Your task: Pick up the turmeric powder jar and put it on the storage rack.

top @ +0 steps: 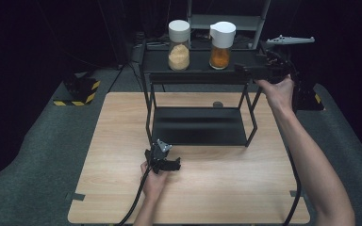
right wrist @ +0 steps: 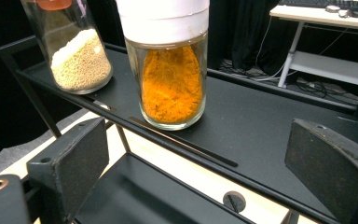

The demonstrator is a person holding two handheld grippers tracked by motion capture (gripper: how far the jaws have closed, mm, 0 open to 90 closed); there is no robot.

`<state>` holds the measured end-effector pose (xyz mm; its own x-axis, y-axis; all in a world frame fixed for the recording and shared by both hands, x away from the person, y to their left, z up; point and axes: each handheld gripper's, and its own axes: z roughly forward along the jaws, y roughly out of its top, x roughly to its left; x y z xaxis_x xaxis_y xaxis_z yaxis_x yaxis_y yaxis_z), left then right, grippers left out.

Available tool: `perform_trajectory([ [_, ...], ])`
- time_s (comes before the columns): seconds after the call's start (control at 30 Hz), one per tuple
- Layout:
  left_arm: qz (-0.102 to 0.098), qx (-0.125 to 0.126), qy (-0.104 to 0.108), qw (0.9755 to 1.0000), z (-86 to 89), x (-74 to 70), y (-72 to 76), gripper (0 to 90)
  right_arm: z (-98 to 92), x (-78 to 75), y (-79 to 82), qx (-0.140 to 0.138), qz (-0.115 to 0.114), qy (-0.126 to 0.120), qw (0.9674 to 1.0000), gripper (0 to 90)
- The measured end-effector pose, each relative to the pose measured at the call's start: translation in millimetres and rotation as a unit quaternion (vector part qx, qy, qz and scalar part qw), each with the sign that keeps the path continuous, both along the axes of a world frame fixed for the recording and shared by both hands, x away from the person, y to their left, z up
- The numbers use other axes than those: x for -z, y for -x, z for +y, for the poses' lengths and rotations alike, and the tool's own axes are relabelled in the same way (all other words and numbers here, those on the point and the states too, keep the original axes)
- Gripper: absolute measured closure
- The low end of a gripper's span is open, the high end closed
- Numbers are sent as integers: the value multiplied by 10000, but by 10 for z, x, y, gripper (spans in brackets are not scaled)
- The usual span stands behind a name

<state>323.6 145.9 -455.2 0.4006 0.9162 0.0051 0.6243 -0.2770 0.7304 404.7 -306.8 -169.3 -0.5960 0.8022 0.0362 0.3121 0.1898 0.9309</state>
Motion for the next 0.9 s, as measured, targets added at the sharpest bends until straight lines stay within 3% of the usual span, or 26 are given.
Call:
perform_trajectory([
  [0.9,-4,-6,17,10000,0,4,1,48,-334,211,164,-44,62,-163,9998,67],
])
